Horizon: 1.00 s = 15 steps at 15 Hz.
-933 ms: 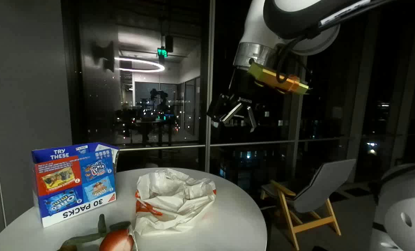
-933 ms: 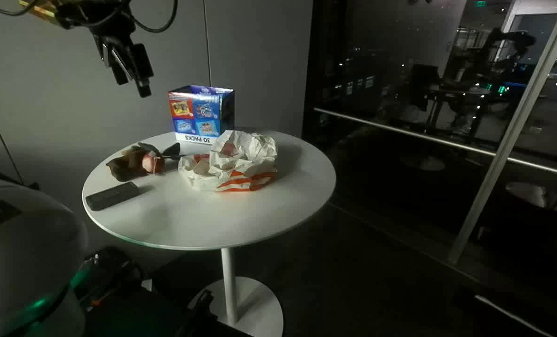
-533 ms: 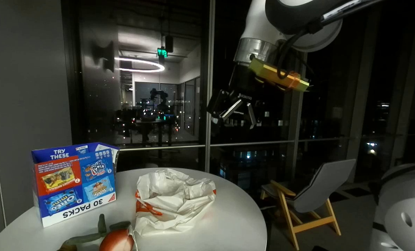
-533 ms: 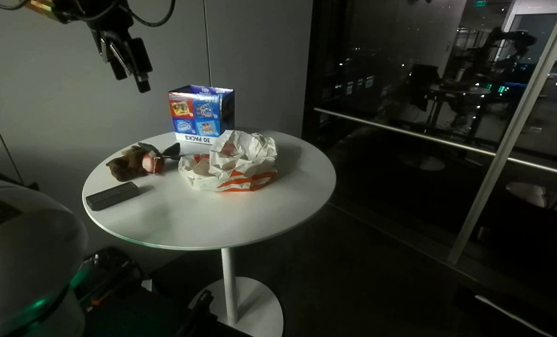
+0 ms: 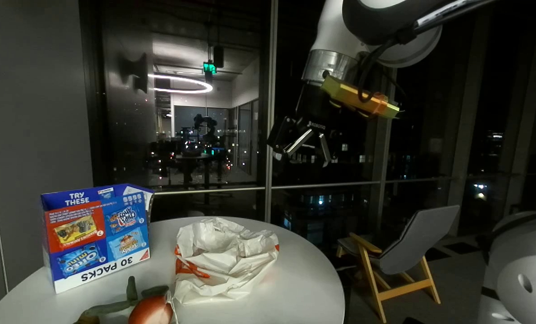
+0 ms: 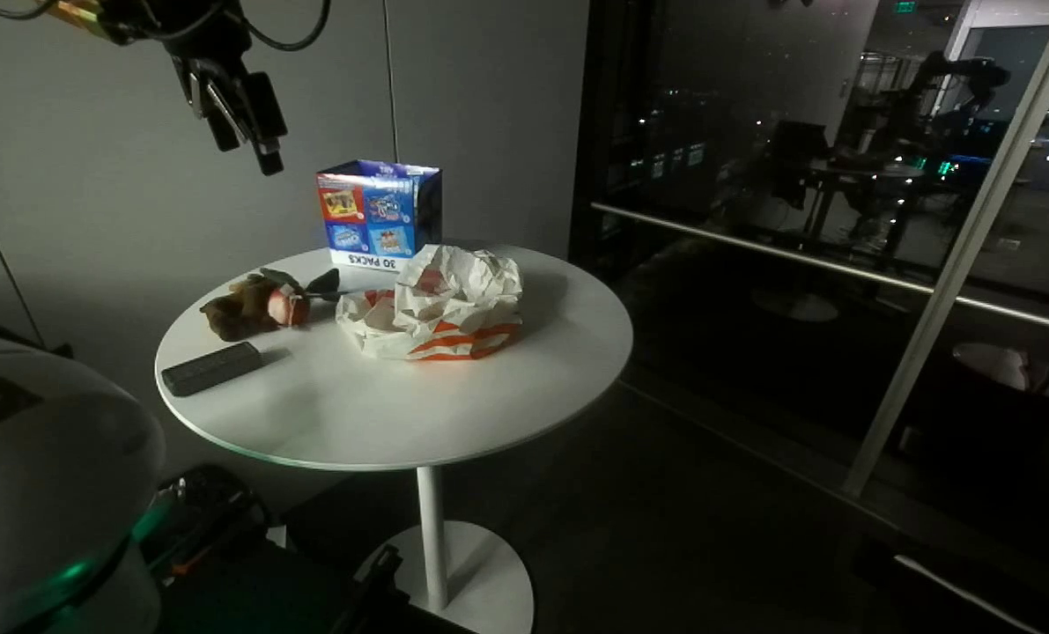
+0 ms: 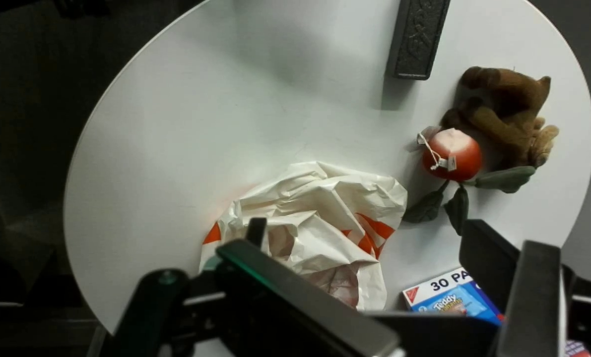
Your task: Put the eraser, moose and radish in the plastic bag then pull up the plastic.
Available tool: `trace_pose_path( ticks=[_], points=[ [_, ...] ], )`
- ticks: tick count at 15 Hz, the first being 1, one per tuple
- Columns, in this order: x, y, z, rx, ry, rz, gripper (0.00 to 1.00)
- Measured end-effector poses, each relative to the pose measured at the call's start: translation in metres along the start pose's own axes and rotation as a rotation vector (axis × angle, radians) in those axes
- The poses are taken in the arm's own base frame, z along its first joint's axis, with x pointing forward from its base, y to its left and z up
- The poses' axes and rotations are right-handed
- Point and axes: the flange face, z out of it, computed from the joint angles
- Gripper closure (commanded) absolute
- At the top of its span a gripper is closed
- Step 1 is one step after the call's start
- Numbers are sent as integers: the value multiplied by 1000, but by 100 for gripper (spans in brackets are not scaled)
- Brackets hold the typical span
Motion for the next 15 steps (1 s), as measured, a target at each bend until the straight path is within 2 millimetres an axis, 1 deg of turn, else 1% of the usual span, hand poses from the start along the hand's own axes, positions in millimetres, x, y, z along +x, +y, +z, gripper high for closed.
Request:
trace_pose_path(
  ticks=[2, 3, 4, 6, 8, 10, 12, 13, 15],
  points=[
    [-3, -3, 4, 22, -19, -12, 0],
    [-7, -8, 7, 44, -37, -23, 0],
    [-11, -17, 11, 65, -56, -41, 0],
    [-25, -41, 22, 97, -89, -82, 0],
    [-38, -67, 40, 89, -85, -121, 0],
    [-50, -93, 66, 59, -59, -134, 0],
    [-63, -118, 101, 25, -34, -122, 0],
    [-69, -129, 121, 2, -23, -102, 0],
    [-79, -142, 157, -60, -22, -48, 0]
  ],
)
